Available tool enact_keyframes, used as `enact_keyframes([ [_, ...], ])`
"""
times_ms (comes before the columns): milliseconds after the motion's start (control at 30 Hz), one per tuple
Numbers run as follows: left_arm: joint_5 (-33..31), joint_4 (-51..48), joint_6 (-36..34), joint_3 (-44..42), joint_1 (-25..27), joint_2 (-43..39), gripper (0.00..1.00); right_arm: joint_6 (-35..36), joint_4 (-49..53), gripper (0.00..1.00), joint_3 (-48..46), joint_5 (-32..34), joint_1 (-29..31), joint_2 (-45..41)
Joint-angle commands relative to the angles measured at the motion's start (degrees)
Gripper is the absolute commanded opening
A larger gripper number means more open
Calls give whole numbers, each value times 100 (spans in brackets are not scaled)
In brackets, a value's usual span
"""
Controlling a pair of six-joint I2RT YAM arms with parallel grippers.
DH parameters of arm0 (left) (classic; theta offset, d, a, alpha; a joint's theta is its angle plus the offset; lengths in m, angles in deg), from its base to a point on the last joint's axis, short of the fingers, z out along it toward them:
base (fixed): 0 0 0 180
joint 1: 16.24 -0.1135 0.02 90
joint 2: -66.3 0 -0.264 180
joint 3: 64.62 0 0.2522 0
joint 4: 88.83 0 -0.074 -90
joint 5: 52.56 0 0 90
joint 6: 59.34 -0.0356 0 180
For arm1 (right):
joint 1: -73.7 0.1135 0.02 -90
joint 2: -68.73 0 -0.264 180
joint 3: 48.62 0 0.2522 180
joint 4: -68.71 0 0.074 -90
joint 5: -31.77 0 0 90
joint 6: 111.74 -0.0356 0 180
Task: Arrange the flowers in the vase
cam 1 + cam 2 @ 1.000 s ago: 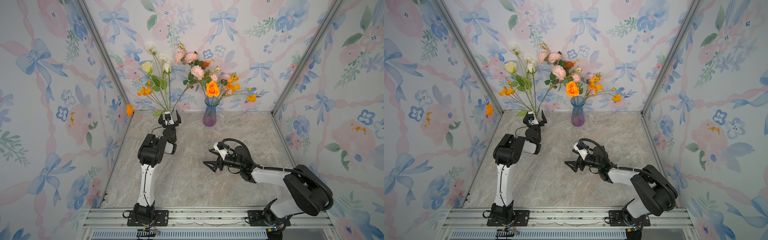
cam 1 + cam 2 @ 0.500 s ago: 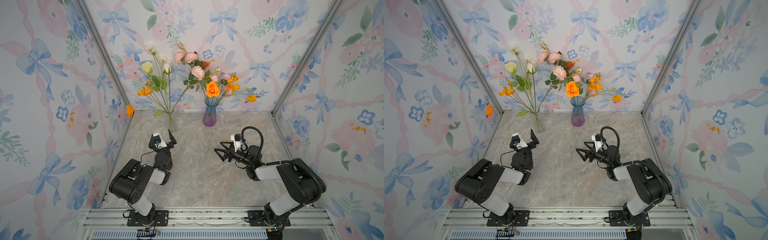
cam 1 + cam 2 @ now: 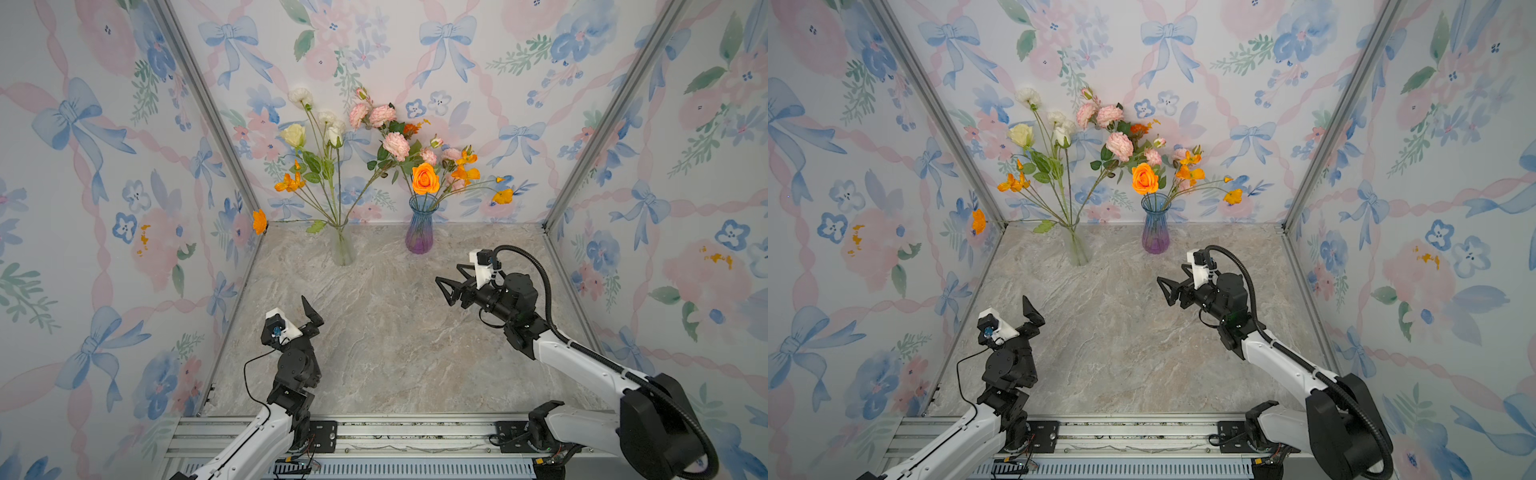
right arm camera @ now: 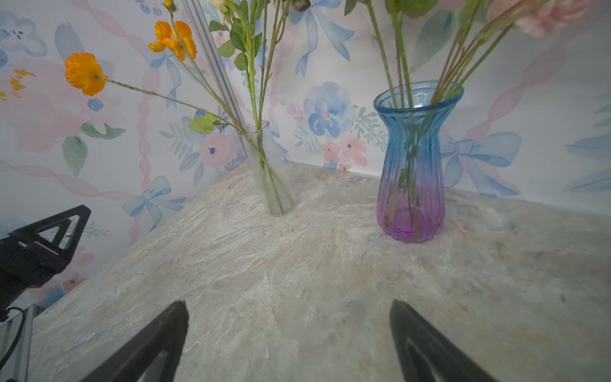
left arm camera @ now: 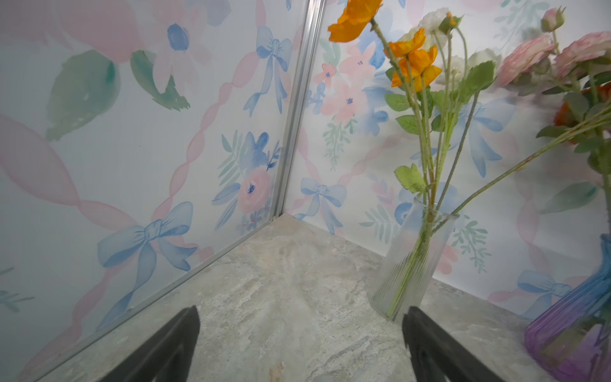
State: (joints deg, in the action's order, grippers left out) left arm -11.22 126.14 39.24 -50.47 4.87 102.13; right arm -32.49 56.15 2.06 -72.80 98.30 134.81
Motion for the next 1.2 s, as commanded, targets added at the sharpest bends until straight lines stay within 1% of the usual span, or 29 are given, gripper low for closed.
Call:
enact_keyframes([
  [0, 635, 140, -232, -579, -450, 355, 98, 540, 2079, 97, -1, 1790, -80, -572],
  [33, 957, 249, -264, -539, -538, 516, 98, 526, 2308, 97, -125, 2162, -183, -825],
  [67, 1223, 538, -383, -589, -598, 674, 98, 436, 2496, 97, -247, 2360, -356, -1052],
  [100, 1489, 1027, -479, -678, -653, 907, 98, 298, 2704, 97, -403, 2460, -622, -1345],
  [133, 1749, 1307, -531, -689, -690, 1118, 98, 150, 2898, 97, -550, 2503, -935, -1663],
  [233, 2488, 2076, -623, -632, -909, 1904, 98, -15, 3284, 97, -1001, 2755, -1584, -2656],
  [300, 2916, 2843, -614, -605, -1064, 2565, 98, 61, 3373, 97, -1291, 3003, -1783, -3220],
  [367, 3137, 3576, -656, -500, -1156, 3289, 98, 168, 3369, 97, -1550, 3280, -1873, -3625],
  [433, 3523, 4054, -651, -326, -1276, 3936, 98, 333, 3290, 97, -1779, 3416, -1897, -3871],
  [500, 3673, 4526, -711, -248, -1297, 4554, 98, 427, 3265, 97, -1859, 3399, -1906, -3895],
  [600, 3608, 5384, -581, -65, -1421, 5583, 98, 438, 2980, 97, -1987, 3374, -1907, -3616],
  [633, 3516, 5420, -554, -72, -1433, 5582, 98, 433, 2727, 97, -2080, 3328, -1913, -3443],
  [700, 3262, 4763, -394, -24, -1434, 5240, 98, 416, 2084, 97, -2261, 3208, -1911, -3009],
  [733, 3225, 4637, -388, 7, -1438, 5205, 98, 439, 1682, 97, -2365, 3122, -1911, -2725],
  [800, 3015, 4635, -388, 150, -1425, 5362, 98, 477, 836, 97, -2538, 3012, -1907, -2115],
  [833, 2751, 4468, -350, 299, -1411, 5413, 98, 554, 368, 97, -2613, 2948, -1906, -1799],
  [867, 2569, 4123, -265, 410, -1391, 5338, 98, 588, 180, 97, -2573, 2949, -1906, -1533],
  [900, 2559, 3784, -237, 489, -1383, 5215, 98, 682, 60, 97, -2473, 2889, -1906, -1296],
  [967, 2508, 3746, -269, 507, -1325, 5216, 98, 850, -903, 97, -2540, 2804, -1910, -786],
  [1033, 2513, 3750, -324, 546, -1294, 5257, 98, 1017, -2166, 97, -2696, 2632, -1918, -153],
  [1067, 2518, 3753, -336, 558, -1285, 5275, 98, 1081, -2607, 97, -2692, 2562, -1916, 165],
  [1100, 2520, 3751, -355, 571, -1290, 5291, 98, 1160, -2957, 97, -2641, 2463, -1905, 493],
  [1167, 2545, 3745, -412, 624, -1267, 5335, 98, 1342, -3219, 97, -2456, 2228, -1858, 1005],
])
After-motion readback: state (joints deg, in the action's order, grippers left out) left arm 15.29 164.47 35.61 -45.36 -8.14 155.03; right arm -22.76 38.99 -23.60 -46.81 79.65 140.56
